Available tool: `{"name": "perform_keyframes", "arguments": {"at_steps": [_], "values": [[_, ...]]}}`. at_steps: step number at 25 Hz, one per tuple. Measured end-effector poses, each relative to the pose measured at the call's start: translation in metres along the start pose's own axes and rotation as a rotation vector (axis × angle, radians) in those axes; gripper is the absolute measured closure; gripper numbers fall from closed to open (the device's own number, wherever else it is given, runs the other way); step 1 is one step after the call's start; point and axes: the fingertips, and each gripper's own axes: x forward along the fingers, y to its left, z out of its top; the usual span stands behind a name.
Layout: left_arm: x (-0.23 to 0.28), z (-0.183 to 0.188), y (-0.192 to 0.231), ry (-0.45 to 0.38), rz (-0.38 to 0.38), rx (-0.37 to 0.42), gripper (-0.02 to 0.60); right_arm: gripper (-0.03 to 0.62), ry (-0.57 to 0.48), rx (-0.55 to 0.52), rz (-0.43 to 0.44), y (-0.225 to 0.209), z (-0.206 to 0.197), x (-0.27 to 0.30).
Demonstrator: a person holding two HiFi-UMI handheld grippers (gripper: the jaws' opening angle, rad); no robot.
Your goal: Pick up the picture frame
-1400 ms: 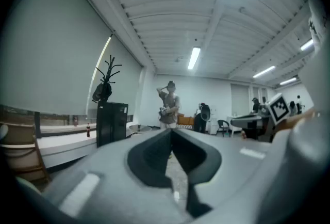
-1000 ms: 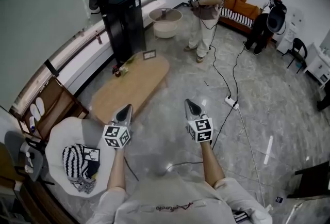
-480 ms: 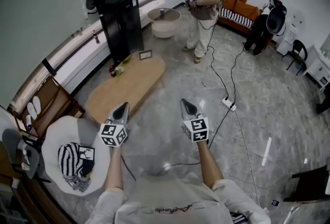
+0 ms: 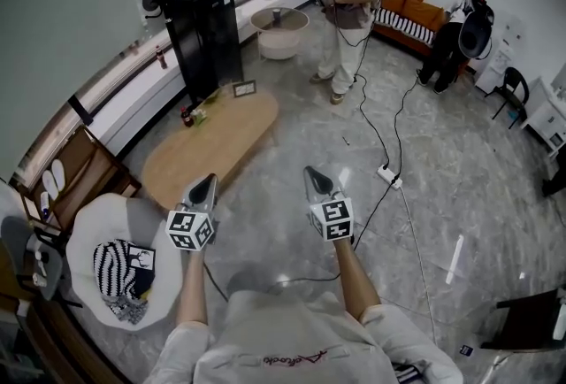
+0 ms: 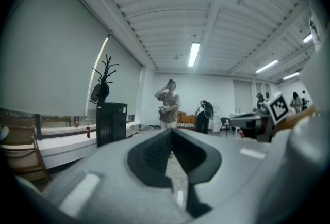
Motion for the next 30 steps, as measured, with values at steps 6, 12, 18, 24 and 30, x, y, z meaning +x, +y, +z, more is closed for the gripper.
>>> {"name": "perform_keyframes", "arguments": {"at_steps": [6, 12, 18, 24, 30], "values": [[0.018, -0.008, 0.002, 0.004, -0.005, -0.008, 0.581, 0.591, 0.011, -0.003, 0.001, -0.010, -0.007, 0.013], [0.047, -0.012, 0.014, 0.005, -0.015, -0.010, 0.581, 0.591, 0.010, -0.010, -0.011, -0.027, -0.009, 0.037], [0.087, -0.008, 0.034, -0.004, -0.028, -0.003, 0.581, 0.591, 0.017, -0.017, -0.019, -0.048, -0.005, 0.072], [0.132, -0.004, 0.068, -0.014, -0.032, -0.004, 0.581, 0.591, 0.019, -0.028, -0.019, -0.068, 0.000, 0.123], [0.187, 0.007, 0.113, -0.021, -0.042, -0.005, 0.581, 0.591, 0.023, -0.031, -0.028, -0.090, 0.010, 0.187]]}}
